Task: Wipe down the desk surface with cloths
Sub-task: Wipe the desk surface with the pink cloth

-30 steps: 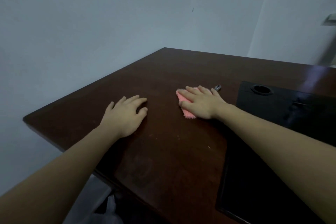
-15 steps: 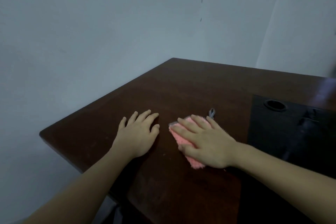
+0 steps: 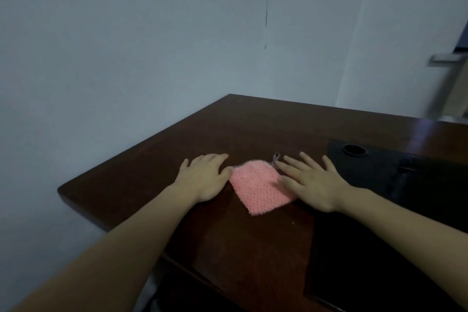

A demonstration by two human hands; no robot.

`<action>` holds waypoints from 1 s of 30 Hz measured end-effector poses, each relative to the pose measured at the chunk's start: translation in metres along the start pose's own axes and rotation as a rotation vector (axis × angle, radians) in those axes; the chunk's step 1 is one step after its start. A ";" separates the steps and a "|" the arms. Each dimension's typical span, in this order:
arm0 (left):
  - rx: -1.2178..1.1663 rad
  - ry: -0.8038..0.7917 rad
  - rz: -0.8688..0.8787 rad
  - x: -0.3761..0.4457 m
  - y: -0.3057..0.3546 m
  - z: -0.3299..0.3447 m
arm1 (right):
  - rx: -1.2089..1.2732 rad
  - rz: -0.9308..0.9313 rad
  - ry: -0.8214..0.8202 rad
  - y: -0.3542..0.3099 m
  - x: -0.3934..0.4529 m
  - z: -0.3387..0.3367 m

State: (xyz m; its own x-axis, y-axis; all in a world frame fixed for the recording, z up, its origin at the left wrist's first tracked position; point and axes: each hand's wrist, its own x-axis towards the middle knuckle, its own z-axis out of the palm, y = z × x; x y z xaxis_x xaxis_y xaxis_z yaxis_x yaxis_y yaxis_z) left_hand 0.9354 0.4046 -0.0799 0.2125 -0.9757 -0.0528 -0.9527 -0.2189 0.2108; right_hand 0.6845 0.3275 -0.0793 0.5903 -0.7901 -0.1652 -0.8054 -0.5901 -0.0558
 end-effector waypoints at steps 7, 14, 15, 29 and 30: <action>0.037 -0.026 0.249 0.003 0.082 0.026 | 0.029 0.192 0.016 0.057 -0.033 0.013; 0.118 -0.120 0.260 0.005 0.091 0.042 | 0.075 0.185 0.035 0.050 -0.032 0.017; 0.120 -0.118 0.267 0.001 0.090 0.042 | 0.087 0.180 0.036 0.048 -0.028 0.017; 0.127 -0.096 0.117 0.022 -0.006 0.014 | 0.281 0.012 0.110 -0.024 0.077 0.007; 0.131 -0.086 0.082 0.034 -0.012 0.013 | 0.268 0.019 0.124 -0.024 0.078 0.011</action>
State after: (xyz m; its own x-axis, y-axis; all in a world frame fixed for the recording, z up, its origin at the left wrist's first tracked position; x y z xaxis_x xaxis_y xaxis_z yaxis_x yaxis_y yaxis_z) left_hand 0.9517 0.3740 -0.0967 0.1185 -0.9851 -0.1248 -0.9875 -0.1300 0.0887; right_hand 0.7495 0.2817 -0.1012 0.5641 -0.8243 -0.0478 -0.7918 -0.5236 -0.3146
